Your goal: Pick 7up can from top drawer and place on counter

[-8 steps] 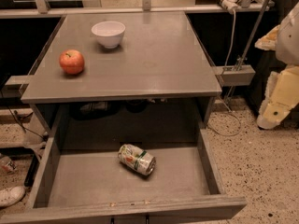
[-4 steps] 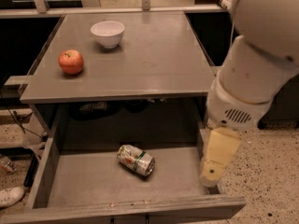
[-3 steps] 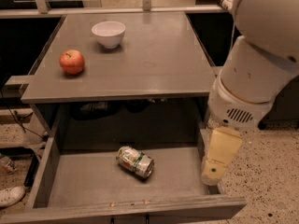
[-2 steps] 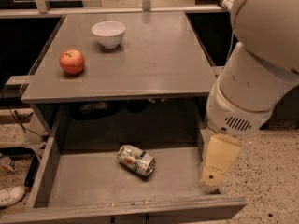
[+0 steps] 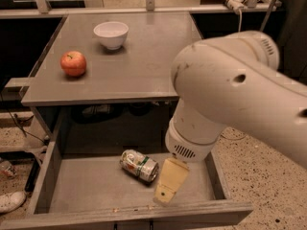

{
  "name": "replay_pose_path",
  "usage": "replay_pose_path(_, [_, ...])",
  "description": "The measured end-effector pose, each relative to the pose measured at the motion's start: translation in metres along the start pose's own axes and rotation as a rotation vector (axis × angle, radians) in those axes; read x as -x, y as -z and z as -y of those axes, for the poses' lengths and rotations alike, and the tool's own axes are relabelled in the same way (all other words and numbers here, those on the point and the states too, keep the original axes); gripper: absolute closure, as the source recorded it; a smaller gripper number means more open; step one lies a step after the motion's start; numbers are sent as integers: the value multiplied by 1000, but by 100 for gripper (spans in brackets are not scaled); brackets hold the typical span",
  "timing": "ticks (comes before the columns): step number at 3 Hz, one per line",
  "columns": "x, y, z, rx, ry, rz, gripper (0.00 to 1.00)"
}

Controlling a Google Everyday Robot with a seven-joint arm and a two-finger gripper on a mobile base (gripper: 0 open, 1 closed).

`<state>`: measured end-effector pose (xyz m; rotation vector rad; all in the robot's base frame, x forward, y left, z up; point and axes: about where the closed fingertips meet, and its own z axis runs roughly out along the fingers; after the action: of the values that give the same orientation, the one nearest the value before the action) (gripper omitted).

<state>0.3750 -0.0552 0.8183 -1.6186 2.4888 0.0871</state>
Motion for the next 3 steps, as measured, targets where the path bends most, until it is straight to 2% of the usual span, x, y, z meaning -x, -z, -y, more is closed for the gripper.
replay_pose_path(1, [15,-34,-7,105,-59,28,0])
replay_pose_path(2, [15,-36,-7,115,-62,29,0])
replay_pose_path(3, [27,-59,-23,129,-48,43,0])
